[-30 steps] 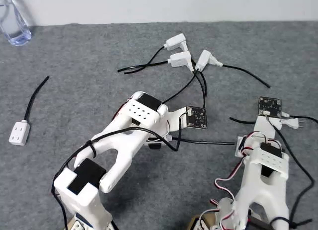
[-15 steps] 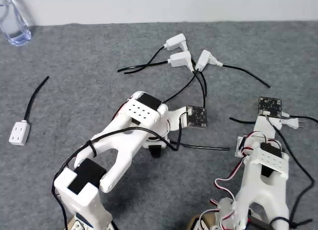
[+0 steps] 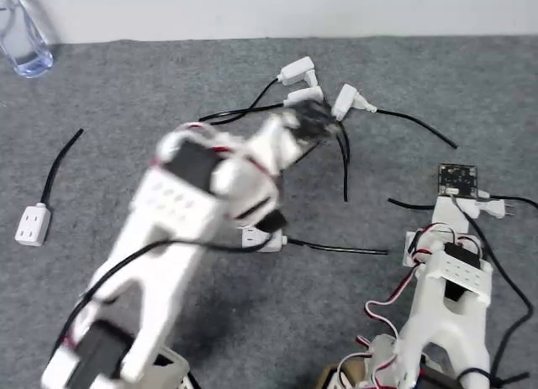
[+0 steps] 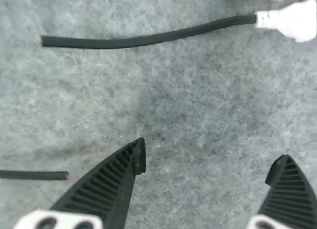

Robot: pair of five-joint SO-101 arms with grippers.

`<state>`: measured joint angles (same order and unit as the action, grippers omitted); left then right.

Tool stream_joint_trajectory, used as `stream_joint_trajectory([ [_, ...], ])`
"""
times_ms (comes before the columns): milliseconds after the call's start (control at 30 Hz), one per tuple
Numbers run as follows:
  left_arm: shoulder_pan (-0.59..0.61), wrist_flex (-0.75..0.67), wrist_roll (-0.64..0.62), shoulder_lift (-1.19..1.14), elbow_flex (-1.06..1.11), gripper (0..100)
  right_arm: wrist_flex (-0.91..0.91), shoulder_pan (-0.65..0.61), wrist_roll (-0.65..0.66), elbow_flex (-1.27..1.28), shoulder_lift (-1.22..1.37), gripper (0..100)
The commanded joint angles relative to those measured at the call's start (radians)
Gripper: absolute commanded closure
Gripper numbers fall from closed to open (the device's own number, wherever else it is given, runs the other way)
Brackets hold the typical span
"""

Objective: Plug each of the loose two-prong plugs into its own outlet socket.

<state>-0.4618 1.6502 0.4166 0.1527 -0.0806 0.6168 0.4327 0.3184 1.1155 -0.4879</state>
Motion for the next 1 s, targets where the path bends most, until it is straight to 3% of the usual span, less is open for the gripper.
stream_joint_trajectory([
  [0,0.123,0.092,-0.1,0.265,-0.036,72,-0.07,0.024,0.101,-0.029,-0.038,62.7],
  [100,0.292,0.101,-0.095,0.436,0.028,72,-0.15,0.076,0.295,-0.06,-0.036,62.7],
  [200,0.477,0.052,-0.054,0.583,0.242,72,-0.12,0.133,0.526,-0.155,-0.016,62.7],
  [300,0.643,-0.103,0.002,0.71,0.575,72,-0.108,0.182,0.692,-0.281,0.05,62.7],
  [467,0.848,-0.476,0.051,0.882,1.109,72,-0.082,0.209,0.919,-0.491,0.24,62.7],
  [600,0.878,-0.592,0.049,0.987,1.322,72,0.059,0.203,1.111,-0.658,0.394,62.7],
  [967,0.872,-0.666,-0.075,1.149,1.552,72,0.575,0.209,1.551,-1.14,0.728,62.7],
])
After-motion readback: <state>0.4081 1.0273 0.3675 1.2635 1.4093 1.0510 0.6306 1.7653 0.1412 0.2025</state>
